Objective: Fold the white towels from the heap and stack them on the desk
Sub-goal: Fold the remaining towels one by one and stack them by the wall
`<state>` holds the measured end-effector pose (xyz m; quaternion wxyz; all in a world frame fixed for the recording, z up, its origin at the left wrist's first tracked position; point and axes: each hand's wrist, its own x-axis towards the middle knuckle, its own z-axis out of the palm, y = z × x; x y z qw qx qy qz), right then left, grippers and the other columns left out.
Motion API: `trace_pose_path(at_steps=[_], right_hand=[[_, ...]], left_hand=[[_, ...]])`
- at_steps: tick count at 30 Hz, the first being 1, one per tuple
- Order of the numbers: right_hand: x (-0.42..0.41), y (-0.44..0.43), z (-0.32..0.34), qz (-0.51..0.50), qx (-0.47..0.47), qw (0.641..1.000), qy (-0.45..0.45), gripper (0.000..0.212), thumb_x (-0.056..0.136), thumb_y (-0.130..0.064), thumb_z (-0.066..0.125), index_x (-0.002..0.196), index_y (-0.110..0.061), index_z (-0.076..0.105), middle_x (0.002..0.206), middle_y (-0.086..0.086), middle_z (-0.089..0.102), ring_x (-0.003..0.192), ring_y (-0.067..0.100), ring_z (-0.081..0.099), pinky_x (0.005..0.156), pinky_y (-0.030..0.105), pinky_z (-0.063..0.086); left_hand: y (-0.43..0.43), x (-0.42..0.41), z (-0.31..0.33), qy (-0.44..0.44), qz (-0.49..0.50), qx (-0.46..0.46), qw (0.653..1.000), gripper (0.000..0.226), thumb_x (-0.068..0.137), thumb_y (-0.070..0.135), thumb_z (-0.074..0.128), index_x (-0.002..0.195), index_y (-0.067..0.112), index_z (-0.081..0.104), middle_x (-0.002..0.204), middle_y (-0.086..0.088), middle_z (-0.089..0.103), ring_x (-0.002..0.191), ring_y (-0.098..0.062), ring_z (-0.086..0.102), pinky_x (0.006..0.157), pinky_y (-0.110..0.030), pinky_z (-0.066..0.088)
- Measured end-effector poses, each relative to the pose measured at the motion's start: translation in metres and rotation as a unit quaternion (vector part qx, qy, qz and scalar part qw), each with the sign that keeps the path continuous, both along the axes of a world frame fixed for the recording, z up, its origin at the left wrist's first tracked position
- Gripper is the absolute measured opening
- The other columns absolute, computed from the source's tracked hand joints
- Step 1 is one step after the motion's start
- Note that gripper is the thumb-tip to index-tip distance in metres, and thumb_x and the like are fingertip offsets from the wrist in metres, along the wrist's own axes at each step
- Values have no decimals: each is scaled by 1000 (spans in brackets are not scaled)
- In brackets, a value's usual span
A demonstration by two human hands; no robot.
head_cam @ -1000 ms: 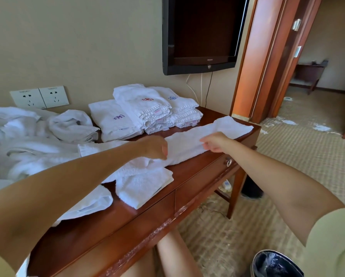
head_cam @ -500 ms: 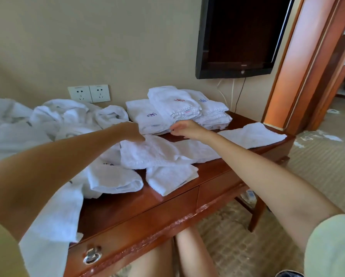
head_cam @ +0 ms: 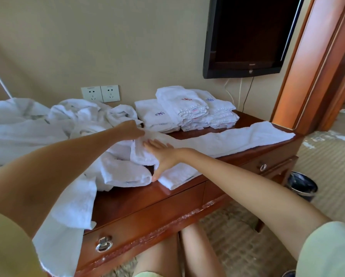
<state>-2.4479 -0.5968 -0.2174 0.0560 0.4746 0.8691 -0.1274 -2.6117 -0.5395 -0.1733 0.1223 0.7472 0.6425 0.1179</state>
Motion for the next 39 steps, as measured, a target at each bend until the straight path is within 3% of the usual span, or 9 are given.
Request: trace_pose_path(at_steps=[5,8,14,18,22,25,29,35,39], right_hand=[[9,-3,-8,-11,39,991,131,125,76,-51,75,150,-22,-22,160,-1,-19,148,17,-13,119,45,-4],[12,-8,-6,-31,-19,963,268,108,85,-43,70,153,-27,-12,162,-8,-8,149,13,-2,122,40,5],[-4,3,-24,-60,176,960,208,120,76,-44,77,153,-15,-10,162,7,-8,149,26,1,118,47,18],[-19,3,-21,-85,236,914,319,79,92,-23,61,154,-17,13,159,7,22,143,27,26,106,46,37],[-32,4,6,-129,12,854,503,48,97,-27,47,145,-21,41,130,8,60,118,24,56,104,41,43],[-27,4,26,-131,-125,796,577,42,101,-22,42,142,-11,43,138,8,53,128,24,48,110,37,36],[17,9,49,-198,-240,638,704,32,100,-30,40,114,-8,59,101,8,63,94,22,60,80,27,45],[148,29,84,-214,-129,465,849,37,90,-24,47,123,-7,51,108,15,60,101,28,57,90,37,44],[232,28,92,-298,-43,449,841,22,86,-19,54,105,-9,52,98,8,59,92,21,58,85,32,46]], left_hand=[[-1,16,16,-116,71,40,990,17,94,24,51,95,9,44,73,-1,40,78,-21,46,54,-27,32],[0,14,22,-153,89,34,984,19,91,20,54,80,8,44,70,-2,42,71,-20,44,49,-26,28],[-1,22,40,-193,69,39,978,21,87,13,54,69,10,45,64,-3,44,59,-20,44,51,-22,39],[-5,18,52,-357,131,-27,924,23,91,1,48,69,7,45,66,-8,44,55,-16,44,30,-13,38],[-5,-5,52,-508,173,-79,840,28,95,1,43,68,9,40,60,-5,42,31,-8,41,29,-12,35],[-8,-8,53,-579,180,-91,790,23,96,5,44,73,9,42,75,-5,45,57,-10,50,35,-17,47],[1,29,62,-654,114,-102,741,14,93,16,45,81,11,49,79,-6,54,62,-14,59,50,-25,57],[27,146,59,-463,-47,-11,885,28,98,30,49,123,18,54,110,-3,63,98,-18,54,78,-28,41],[47,213,11,-279,-194,34,940,60,96,46,47,147,16,35,146,-6,44,136,-22,39,108,-28,30]])
